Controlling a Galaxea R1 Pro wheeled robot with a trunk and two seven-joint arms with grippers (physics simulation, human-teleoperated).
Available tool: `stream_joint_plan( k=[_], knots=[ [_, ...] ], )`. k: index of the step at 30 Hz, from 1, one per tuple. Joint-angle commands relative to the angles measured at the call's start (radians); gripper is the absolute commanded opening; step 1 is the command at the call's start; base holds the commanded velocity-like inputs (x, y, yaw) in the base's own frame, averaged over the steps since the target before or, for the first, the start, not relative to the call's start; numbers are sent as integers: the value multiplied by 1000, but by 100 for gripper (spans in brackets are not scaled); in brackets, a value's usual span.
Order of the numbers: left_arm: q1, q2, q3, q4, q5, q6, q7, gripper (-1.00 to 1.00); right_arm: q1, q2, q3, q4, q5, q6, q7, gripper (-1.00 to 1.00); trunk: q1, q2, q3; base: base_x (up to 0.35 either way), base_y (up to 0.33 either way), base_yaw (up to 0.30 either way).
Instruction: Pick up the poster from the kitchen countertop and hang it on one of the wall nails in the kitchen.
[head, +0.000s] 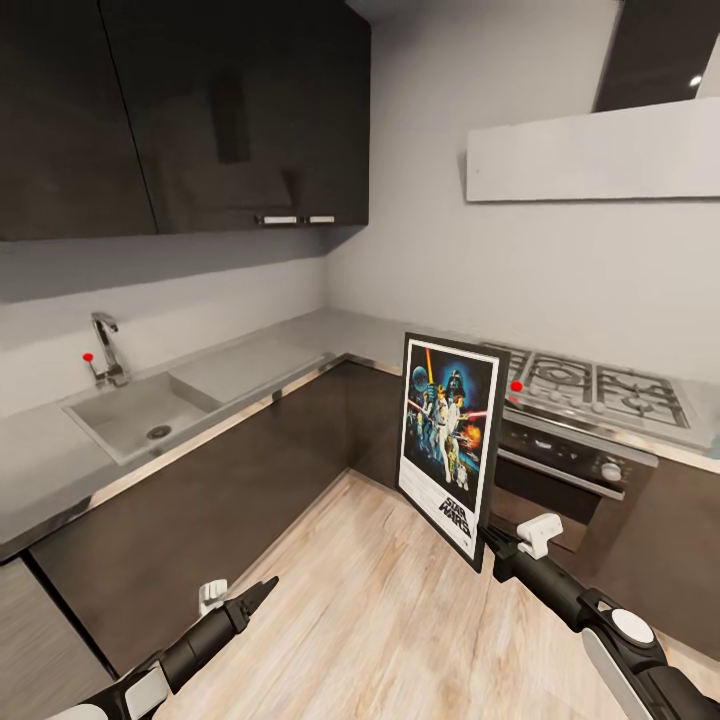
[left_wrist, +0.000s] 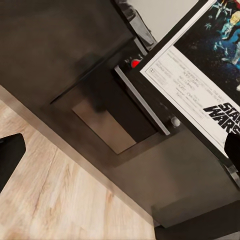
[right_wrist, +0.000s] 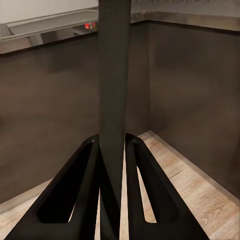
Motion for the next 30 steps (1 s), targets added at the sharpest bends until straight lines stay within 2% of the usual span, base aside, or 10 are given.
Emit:
stream_joint_plan(
  k=[1, 30],
  knots=[
    [-1, 0, -9, 0, 6, -9, -1, 100, -1, -1, 1, 0, -12, 2, 3, -100, -4, 6, 2, 0, 0, 0],
    [-1, 0, -9, 0, 6, -9, -1, 100, -1, 1, 1, 5, -12, 1, 2, -100, -115, 209, 93, 0, 0, 0]
  ],
)
